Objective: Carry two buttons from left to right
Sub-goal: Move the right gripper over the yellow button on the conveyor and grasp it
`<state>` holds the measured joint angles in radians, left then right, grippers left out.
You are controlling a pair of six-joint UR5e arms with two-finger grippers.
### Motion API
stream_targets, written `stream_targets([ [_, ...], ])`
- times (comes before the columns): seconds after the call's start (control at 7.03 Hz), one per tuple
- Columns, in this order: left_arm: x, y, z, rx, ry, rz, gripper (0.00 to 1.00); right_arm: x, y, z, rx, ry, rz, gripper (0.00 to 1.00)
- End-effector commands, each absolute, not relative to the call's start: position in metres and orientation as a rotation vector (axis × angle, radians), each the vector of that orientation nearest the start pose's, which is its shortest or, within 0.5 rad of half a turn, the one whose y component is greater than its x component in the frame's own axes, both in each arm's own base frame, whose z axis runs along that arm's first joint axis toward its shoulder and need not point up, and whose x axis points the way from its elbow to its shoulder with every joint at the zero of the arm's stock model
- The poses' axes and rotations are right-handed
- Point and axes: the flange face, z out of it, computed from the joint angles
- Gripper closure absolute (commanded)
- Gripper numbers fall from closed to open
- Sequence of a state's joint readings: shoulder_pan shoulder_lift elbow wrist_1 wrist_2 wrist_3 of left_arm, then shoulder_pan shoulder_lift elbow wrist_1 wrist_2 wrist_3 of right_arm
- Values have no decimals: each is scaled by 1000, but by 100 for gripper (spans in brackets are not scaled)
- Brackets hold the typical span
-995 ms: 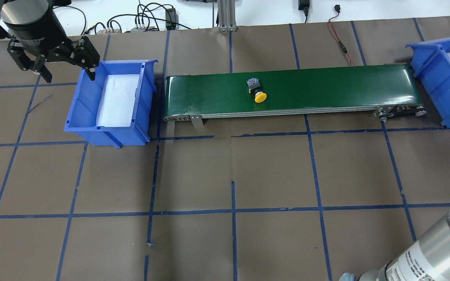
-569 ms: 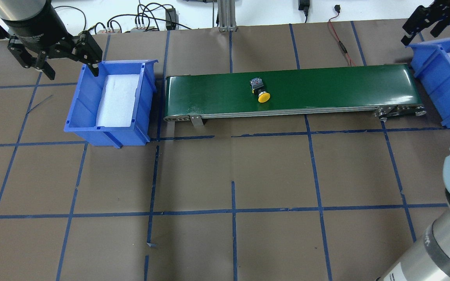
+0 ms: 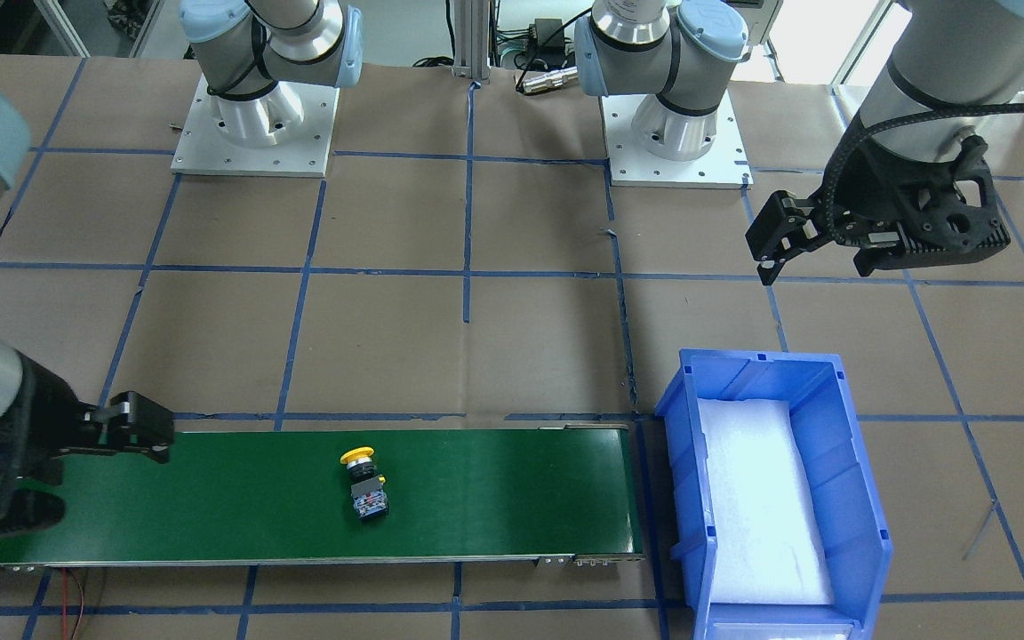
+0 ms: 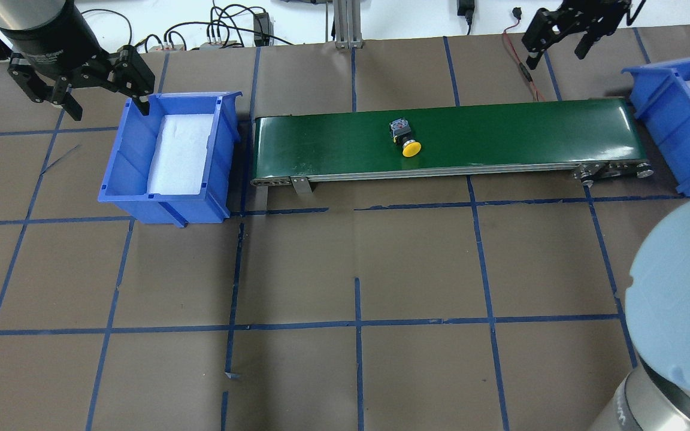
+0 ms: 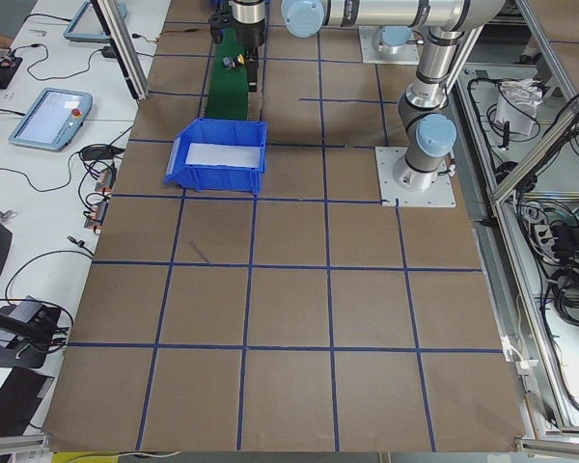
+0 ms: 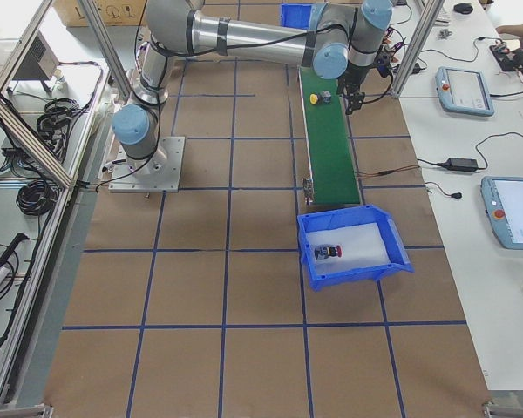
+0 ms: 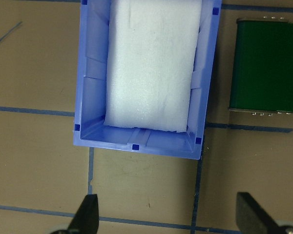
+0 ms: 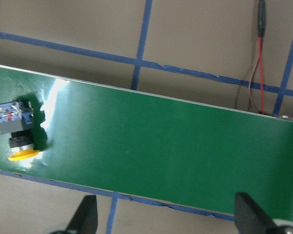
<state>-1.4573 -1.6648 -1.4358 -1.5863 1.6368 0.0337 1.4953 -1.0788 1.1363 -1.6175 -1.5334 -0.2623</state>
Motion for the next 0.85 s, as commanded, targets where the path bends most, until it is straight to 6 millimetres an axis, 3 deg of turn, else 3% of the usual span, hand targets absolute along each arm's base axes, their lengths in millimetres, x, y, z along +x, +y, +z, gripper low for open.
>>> stream_targets([
  [0.0,-65,-545,505,-124,3071,-33,0,157,-705,390,-163,3098,-25,2],
  [0.14,-65,-545,505,-124,3071,-33,0,189,-708,374,-113,3099,-62,2],
  [0.28,-65,-544,504,-126,3071,-28,0,210,-715,352,-90,3098,-83,1],
  [0.43,-65,-544,503,-126,3070,-25,0,212,-725,331,-50,3098,-87,1],
  [0.71,-65,-544,503,-128,3070,-25,0,214,-724,313,-56,3100,-45,1],
])
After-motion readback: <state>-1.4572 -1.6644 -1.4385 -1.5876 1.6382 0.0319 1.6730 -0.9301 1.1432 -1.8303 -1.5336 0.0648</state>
